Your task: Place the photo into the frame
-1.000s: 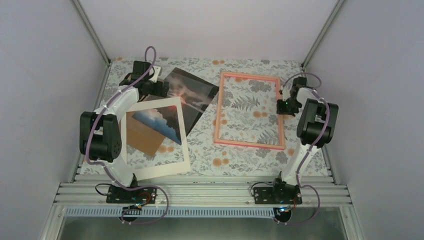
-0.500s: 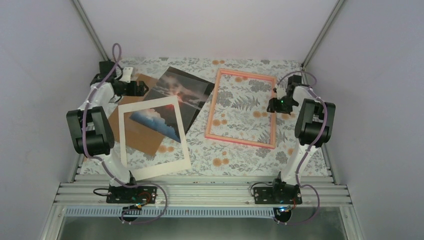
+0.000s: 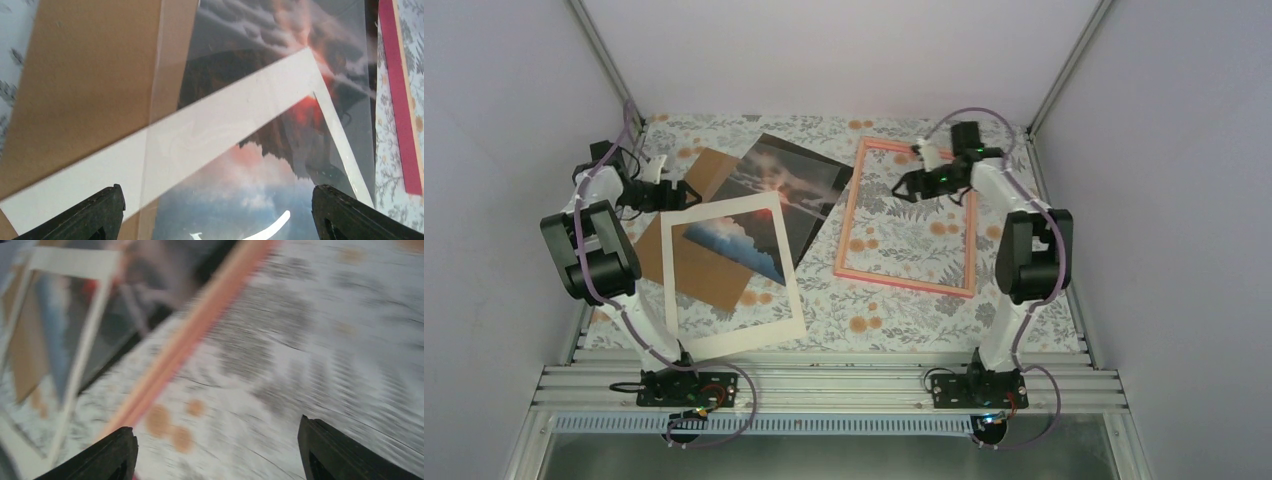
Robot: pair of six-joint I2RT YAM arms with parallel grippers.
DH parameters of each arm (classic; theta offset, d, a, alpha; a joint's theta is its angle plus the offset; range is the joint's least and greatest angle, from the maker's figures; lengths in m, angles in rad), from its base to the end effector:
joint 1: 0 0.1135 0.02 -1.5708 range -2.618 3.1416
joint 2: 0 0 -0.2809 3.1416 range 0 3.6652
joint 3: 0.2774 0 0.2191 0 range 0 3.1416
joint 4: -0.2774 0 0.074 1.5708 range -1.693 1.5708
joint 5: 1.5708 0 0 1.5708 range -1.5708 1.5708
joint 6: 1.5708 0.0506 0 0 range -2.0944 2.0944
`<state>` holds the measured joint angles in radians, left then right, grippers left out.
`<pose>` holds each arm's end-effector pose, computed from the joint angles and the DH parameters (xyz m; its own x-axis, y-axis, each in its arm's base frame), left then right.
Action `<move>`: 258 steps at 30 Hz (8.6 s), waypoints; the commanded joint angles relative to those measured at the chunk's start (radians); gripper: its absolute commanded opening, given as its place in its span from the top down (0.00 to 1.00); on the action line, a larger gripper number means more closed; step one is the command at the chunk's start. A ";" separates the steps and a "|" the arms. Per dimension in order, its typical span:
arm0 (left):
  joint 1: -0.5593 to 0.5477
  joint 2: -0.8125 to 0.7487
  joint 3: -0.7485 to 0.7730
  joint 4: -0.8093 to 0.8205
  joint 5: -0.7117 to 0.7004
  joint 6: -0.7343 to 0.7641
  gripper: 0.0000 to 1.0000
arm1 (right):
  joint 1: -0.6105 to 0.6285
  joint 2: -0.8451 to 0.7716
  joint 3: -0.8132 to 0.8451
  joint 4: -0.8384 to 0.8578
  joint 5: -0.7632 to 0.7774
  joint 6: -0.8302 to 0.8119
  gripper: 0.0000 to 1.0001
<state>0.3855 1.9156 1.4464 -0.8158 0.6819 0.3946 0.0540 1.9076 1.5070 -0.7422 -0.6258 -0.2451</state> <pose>0.3474 0.1066 0.2274 -0.8696 -0.0308 -0.4927 0.2243 0.8645 -0.4499 0.3759 0.0500 0.2471 -0.8118 -0.2408 -0.5320 -0.4984 0.7605 0.4163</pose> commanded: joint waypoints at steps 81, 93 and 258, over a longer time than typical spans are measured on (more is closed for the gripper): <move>-0.042 0.344 0.266 -0.035 -0.071 0.046 0.16 | 0.523 0.445 0.119 0.278 0.002 0.954 0.10; -0.090 0.337 0.125 -0.075 0.003 0.059 0.17 | 0.512 0.558 0.153 0.296 -0.041 0.985 0.10; -0.238 -0.085 0.048 0.051 -0.178 0.025 0.00 | -0.162 0.226 -0.170 0.373 -0.407 0.462 0.96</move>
<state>0.1207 1.9190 1.5047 -0.7353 0.5945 0.3653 -0.0757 2.1975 1.3750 -0.4126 -1.0710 0.2039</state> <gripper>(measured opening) 0.998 0.040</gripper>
